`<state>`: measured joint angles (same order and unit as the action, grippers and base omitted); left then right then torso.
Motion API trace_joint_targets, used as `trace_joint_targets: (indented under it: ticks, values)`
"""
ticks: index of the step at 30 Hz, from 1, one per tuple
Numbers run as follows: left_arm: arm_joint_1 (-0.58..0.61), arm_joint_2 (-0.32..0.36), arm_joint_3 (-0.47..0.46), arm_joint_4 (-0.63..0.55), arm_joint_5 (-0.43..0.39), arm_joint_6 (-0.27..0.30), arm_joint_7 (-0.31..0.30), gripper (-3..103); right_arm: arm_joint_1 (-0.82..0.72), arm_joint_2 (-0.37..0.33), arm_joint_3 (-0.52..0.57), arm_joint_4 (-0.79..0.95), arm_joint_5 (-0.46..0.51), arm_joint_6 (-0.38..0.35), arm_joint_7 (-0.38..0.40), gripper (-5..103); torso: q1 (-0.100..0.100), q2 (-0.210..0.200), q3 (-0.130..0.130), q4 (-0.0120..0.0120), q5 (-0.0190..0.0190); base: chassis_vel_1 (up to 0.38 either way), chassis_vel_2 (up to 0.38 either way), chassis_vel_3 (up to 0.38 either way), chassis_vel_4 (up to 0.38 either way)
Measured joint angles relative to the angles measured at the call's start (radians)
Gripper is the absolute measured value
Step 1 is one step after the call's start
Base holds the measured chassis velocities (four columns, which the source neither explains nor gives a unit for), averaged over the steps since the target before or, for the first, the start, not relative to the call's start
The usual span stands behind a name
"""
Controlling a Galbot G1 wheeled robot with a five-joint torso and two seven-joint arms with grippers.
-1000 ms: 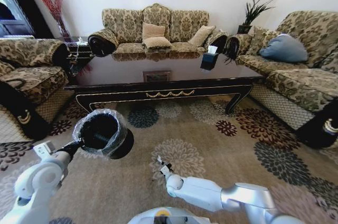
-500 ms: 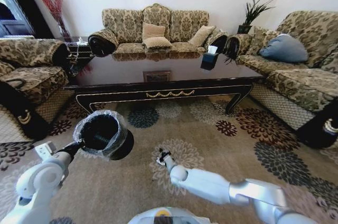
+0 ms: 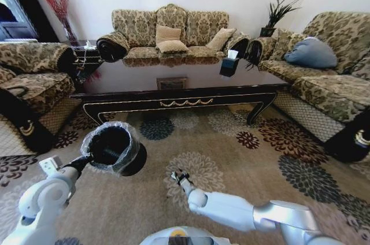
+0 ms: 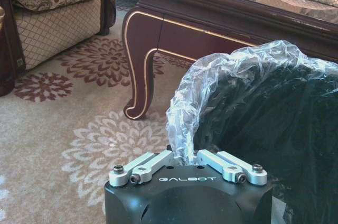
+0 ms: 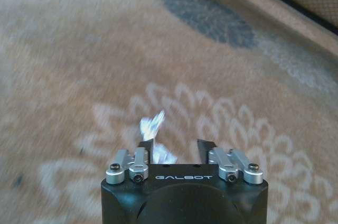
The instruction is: Move to the front of the table and pick up the trash from the floor, then place it into the trash bin.
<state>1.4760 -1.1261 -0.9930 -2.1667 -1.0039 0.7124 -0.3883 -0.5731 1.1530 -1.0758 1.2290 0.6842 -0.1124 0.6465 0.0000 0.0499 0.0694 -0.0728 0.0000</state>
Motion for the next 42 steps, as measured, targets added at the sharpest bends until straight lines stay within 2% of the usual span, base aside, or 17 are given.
trace_joint_targets:
  ticks: [2,4,7,8,11,13,16,17,19,22,25,29,31,35,37,39,42]
  values:
    - [0.001,-0.001,-0.004,-0.002,-0.001,0.0,0.0,2,-0.002,0.002,-0.013,-0.008,0.0,-0.004,0.007,58,0.0,0.0,0.0,0.0,-0.0001,0.0,0.0,0.0,0.0]
    - [0.0,-0.001,-0.005,-0.003,-0.002,-0.001,0.0,2,-0.001,0.006,-0.016,-0.014,0.0,-0.004,0.008,58,0.0,0.0,0.0,-0.0001,-0.0001,0.0,0.0,0.0,0.0]
    - [0.0,-0.003,-0.006,-0.007,-0.003,-0.001,0.0,2,0.004,0.02,-0.021,-0.031,0.0,-0.004,0.007,74,0.0,0.0,0.0,0.0,-0.0001,0.0,0.0,0.0,0.0]
    - [0.0,-0.003,-0.006,-0.007,-0.003,-0.001,0.0,2,0.004,0.02,-0.021,-0.031,0.0,-0.004,0.007,74,0.0,0.0,0.0,0.0,-0.0001,0.0,0.0,0.0,0.0]
    - [0.0,-0.006,-0.004,-0.009,-0.002,-0.001,0.0,2,0.008,0.033,-0.028,-0.042,0.001,-0.004,0.002,94,0.0,0.0,0.0,0.0,-0.0001,0.0,0.0,0.0,0.0]
    - [0.0,-0.006,-0.004,-0.01,-0.002,-0.001,0.0,2,0.009,0.036,-0.03,-0.045,0.0,-0.004,0.0,94,0.0,0.0,0.0,0.0,-0.0001,0.0,0.0,0.0,0.0]
    - [0.001,-0.006,-0.004,-0.017,-0.001,-0.001,-0.001,2,0.011,0.052,-0.036,-0.065,0.0,-0.004,-0.009,81,0.0,0.0,0.0,0.0,-0.0002,0.0,0.0,0.0,0.0]
    - [0.001,-0.006,-0.004,-0.017,-0.001,-0.001,-0.001,2,0.011,0.052,-0.036,-0.065,0.0,-0.004,-0.009,81,0.0,0.0,0.0,0.0,-0.0002,0.0,0.0,0.0,0.0]
    - [0.004,-0.006,-0.007,-0.023,-0.001,-0.001,-0.001,2,0.011,0.065,-0.037,-0.08,0.0,-0.007,-0.011,70,0.0,0.0,0.0,-0.0001,-0.0001,0.0,0.0,0.0,0.0]
    - [0.008,-0.006,-0.009,-0.026,-0.001,-0.001,-0.002,2,0.012,0.074,-0.037,-0.091,0.002,-0.009,-0.012,65,0.0,0.0,0.0,0.0,-0.0001,0.0,0.0,0.0,0.0]
    - [0.011,-0.006,-0.011,-0.03,-0.001,-0.001,-0.002,2,0.016,0.079,-0.037,-0.099,0.005,-0.01,-0.013,48,0.0,0.0,0.0,0.0001,-0.0001,0.0,0.0,0.0,0.0]
    - [0.012,-0.007,-0.011,-0.036,-0.001,-0.001,-0.002,2,0.017,0.077,-0.035,-0.104,0.004,-0.011,-0.013,32,0.0,0.0,0.0,0.0,-0.0001,0.0,0.0,0.0,0.0]
    - [0.012,-0.008,-0.011,-0.037,-0.001,-0.001,-0.002,2,0.017,0.076,-0.034,-0.106,0.003,-0.012,-0.013,32,0.0,0.0,0.0,0.0,-0.0001,0.0,0.0,0.0,0.0]
    - [0.011,-0.01,-0.007,-0.04,-0.001,0.0,-0.003,2,0.016,0.066,-0.031,-0.109,-0.002,-0.021,-0.013,11,0.0,0.0,0.0,0.0,-0.0001,0.0,0.0,0.0,0.0]
    - [0.011,-0.01,-0.006,-0.04,-0.001,0.0,-0.004,2,0.015,0.063,-0.031,-0.109,-0.003,-0.022,-0.013,11,0.0,0.0,0.0,-0.0001,-0.0001,0.0,0.0,0.0,0.0]
    - [0.01,-0.011,-0.004,-0.04,0.0,0.0,-0.004,2,0.013,0.058,-0.03,-0.109,-0.007,-0.022,-0.014,2,0.0,0.0,0.0,-0.0001,-0.0001,0.0,0.0,0.0,0.0]
    - [0.01,-0.012,-0.003,-0.039,0.001,0.0,-0.004,2,0.011,0.055,-0.029,-0.107,-0.015,-0.019,-0.018,1,0.0,0.0,0.0,-0.0001,-0.0001,0.0,0.0,0.0,0.0]
